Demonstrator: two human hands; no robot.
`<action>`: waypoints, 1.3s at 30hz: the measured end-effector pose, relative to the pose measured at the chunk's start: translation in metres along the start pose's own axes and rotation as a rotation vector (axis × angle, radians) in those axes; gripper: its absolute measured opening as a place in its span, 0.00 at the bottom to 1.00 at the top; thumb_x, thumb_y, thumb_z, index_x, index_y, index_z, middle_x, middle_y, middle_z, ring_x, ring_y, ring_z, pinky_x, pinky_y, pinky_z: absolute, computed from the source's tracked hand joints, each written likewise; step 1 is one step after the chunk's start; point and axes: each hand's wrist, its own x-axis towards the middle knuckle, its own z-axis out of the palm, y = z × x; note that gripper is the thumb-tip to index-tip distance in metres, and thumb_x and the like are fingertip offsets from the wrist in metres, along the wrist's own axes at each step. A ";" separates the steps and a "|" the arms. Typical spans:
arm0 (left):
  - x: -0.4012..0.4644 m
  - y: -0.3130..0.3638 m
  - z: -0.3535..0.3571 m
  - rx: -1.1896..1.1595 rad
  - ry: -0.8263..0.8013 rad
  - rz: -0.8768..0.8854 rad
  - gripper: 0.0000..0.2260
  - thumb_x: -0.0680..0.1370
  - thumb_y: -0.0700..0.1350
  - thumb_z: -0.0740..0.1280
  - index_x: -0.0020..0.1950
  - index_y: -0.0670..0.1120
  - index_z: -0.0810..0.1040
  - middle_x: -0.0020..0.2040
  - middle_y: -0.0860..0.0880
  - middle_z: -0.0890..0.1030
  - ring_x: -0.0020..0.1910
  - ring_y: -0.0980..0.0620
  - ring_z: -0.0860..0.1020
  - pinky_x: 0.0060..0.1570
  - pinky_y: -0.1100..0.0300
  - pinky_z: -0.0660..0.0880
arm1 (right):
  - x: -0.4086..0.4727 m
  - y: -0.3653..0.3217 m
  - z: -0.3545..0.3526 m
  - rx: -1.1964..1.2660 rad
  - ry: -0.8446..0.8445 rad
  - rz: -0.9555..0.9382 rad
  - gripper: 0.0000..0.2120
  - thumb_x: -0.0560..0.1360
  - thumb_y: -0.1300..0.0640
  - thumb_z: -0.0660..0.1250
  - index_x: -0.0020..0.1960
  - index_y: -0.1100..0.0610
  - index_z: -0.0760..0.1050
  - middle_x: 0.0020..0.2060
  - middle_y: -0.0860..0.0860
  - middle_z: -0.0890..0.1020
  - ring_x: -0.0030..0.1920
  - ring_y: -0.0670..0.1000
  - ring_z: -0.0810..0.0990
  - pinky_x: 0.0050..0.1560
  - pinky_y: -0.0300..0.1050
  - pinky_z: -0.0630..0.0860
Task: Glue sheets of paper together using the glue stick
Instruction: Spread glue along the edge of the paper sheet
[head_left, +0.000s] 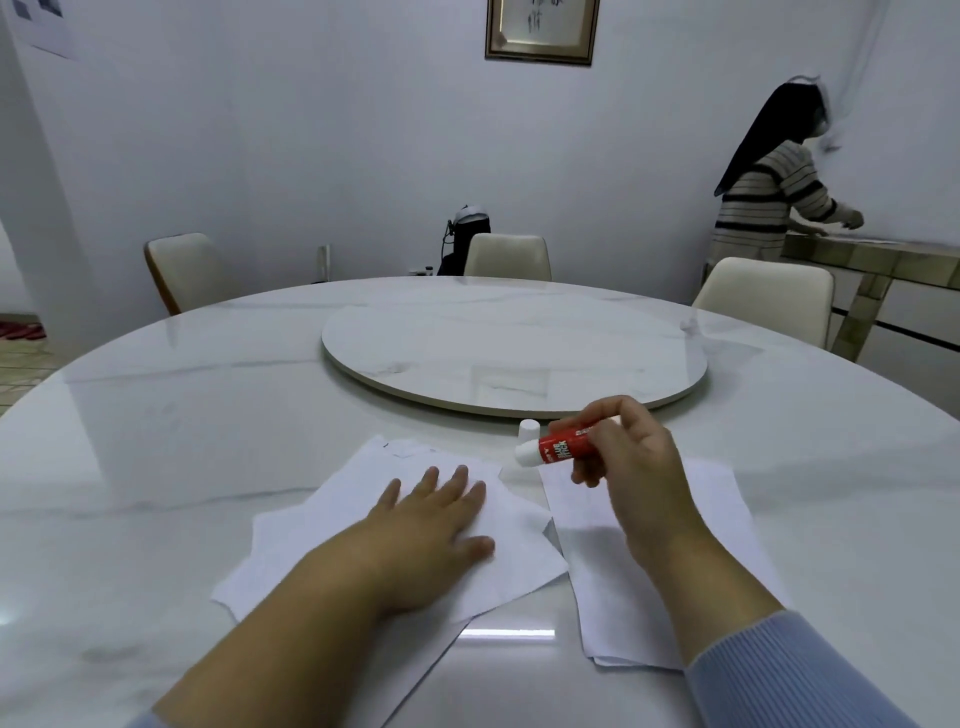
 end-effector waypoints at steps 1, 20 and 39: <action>0.000 -0.002 0.002 0.006 -0.030 0.005 0.28 0.80 0.58 0.50 0.77 0.55 0.42 0.78 0.55 0.40 0.77 0.55 0.39 0.75 0.52 0.38 | -0.001 0.002 0.003 -0.064 -0.049 -0.028 0.10 0.74 0.66 0.58 0.42 0.56 0.75 0.39 0.48 0.86 0.29 0.47 0.77 0.33 0.39 0.72; 0.000 -0.004 0.007 0.016 -0.010 0.005 0.25 0.82 0.54 0.45 0.77 0.53 0.39 0.78 0.57 0.39 0.76 0.57 0.39 0.74 0.55 0.37 | -0.008 -0.009 -0.006 -0.282 -0.446 0.029 0.07 0.62 0.58 0.58 0.31 0.59 0.74 0.30 0.55 0.84 0.33 0.50 0.83 0.34 0.38 0.76; -0.020 0.000 -0.010 -0.252 -0.047 0.084 0.27 0.80 0.51 0.56 0.76 0.61 0.48 0.70 0.70 0.44 0.74 0.62 0.43 0.69 0.64 0.39 | 0.063 0.005 0.002 -0.232 0.242 -0.010 0.25 0.63 0.70 0.76 0.37 0.50 0.62 0.37 0.48 0.79 0.39 0.51 0.79 0.38 0.44 0.76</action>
